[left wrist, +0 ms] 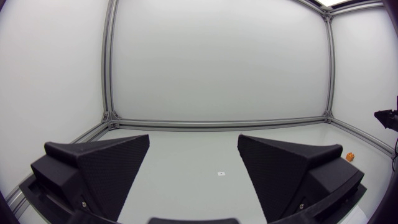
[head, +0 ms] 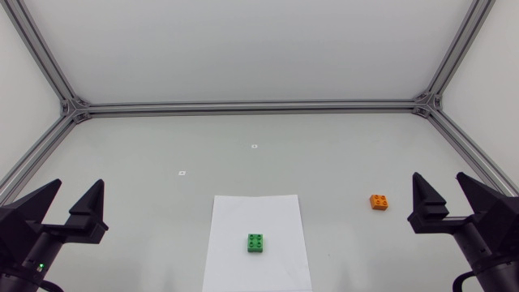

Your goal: Pick up the orange 2x2 brick with the right arm and stack it on top of the green 2x2 brick in the center

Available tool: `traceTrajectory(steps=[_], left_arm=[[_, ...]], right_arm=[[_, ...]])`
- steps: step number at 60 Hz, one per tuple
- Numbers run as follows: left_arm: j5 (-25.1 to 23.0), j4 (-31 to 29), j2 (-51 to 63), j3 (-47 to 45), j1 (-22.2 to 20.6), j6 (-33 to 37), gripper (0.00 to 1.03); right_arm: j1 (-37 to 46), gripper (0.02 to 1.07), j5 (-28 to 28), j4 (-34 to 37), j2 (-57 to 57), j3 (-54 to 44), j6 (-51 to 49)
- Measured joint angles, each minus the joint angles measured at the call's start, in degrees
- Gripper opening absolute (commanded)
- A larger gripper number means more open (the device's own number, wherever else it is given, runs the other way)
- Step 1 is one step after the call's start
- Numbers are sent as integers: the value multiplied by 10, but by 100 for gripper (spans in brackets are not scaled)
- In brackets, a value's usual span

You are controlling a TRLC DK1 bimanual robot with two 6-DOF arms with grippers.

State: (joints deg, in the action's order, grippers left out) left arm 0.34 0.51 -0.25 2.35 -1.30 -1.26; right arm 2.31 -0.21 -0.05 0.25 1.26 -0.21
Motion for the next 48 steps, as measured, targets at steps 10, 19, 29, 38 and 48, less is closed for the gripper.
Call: traceTrajectory(steps=[10,19,29,38,48], left_arm=[[0,0,0,0,0,0,99],[0,0,0,0,0,0,99],[0,0,0,0,0,0,99],[0,0,0,0,0,0,99],[0,0,0,0,0,0,99]], right_arm=[[0,104,0,0,0,0,0],[0,104,0,-13,0,0,-2],[0,104,0,-19,0,1,-2],[0,103,0,-19,0,23,-2],[0,103,0,-19,8,75,-2]])
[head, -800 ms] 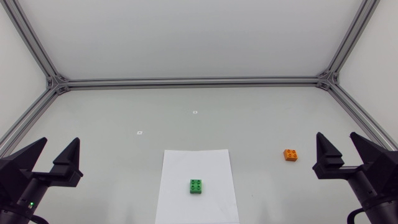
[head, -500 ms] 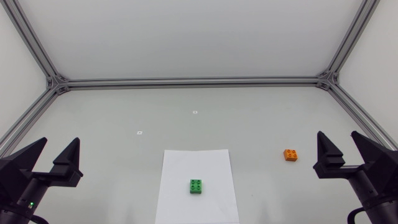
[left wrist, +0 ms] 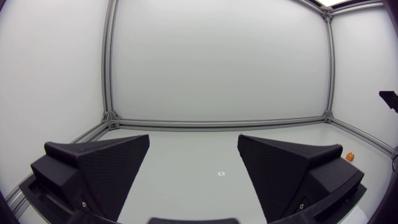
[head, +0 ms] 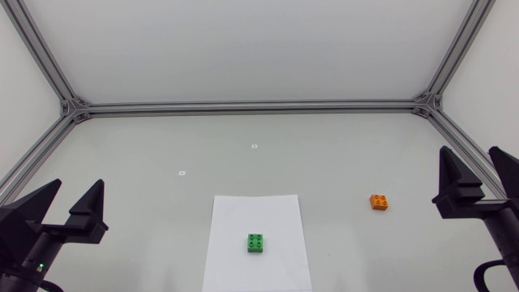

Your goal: Pick up the orange 2x2 brick with the right arm and stack it on top of the green 2x2 brick in the center

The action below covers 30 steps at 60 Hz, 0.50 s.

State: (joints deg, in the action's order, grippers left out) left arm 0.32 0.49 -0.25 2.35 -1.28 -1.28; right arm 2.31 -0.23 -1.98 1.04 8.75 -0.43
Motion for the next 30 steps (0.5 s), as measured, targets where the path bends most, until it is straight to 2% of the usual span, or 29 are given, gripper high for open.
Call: traceTrajectory(steps=[15,30], left_arm=[[0,0,0,0,0,0,99],[0,0,0,0,0,0,99]], right_arm=[[0,103,5,8,120,98,0],[-4,103,5,88,264,199,0]])
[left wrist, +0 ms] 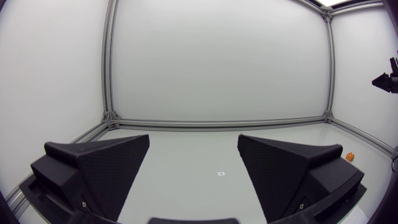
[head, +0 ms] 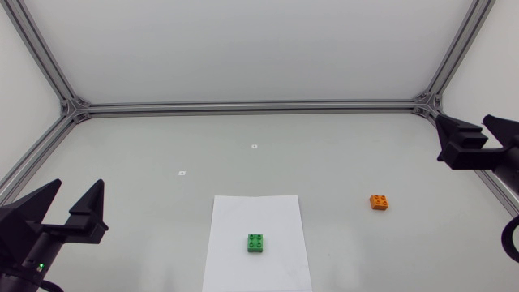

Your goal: Pick up the orange 2x2 brick with the right arm and stack it on top of the green 2x2 brick in the center

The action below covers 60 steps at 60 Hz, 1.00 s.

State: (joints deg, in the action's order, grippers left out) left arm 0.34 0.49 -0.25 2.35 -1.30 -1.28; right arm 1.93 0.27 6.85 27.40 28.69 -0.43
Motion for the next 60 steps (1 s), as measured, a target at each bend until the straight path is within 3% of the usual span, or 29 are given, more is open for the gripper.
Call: traceTrajectory(steps=[41,60], left_arm=[[0,0,0,0,0,0,99],[0,0,0,0,0,0,99]], right_arm=[[17,103,-35,317,434,258,39],[34,102,-50,355,591,284,50]])
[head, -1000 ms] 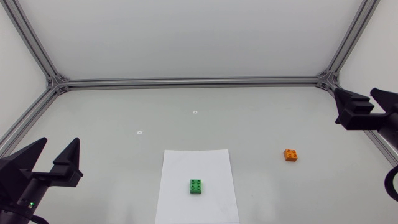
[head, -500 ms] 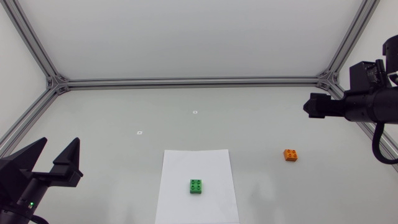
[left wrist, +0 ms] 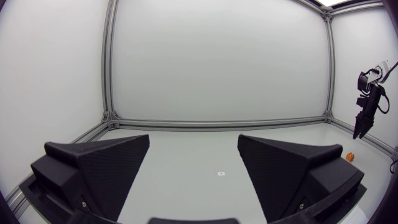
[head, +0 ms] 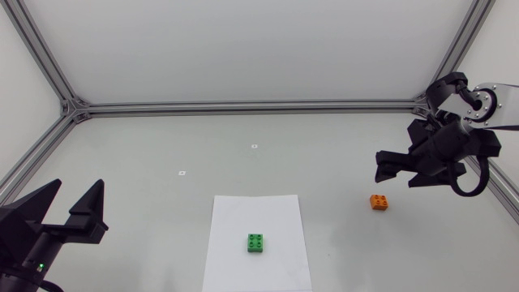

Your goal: Pick up the orange 2x2 brick with the right arm and stack it on top of the green 2x2 brick in the center

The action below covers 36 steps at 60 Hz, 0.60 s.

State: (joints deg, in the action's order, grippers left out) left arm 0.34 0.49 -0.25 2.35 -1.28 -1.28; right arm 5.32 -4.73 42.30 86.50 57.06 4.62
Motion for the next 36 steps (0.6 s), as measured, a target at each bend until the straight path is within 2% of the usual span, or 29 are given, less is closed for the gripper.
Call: traceTrajectory(steps=[36], left_arm=[[0,0,0,0,0,0,99]], right_arm=[[0,101,8,8,126,21,16]])
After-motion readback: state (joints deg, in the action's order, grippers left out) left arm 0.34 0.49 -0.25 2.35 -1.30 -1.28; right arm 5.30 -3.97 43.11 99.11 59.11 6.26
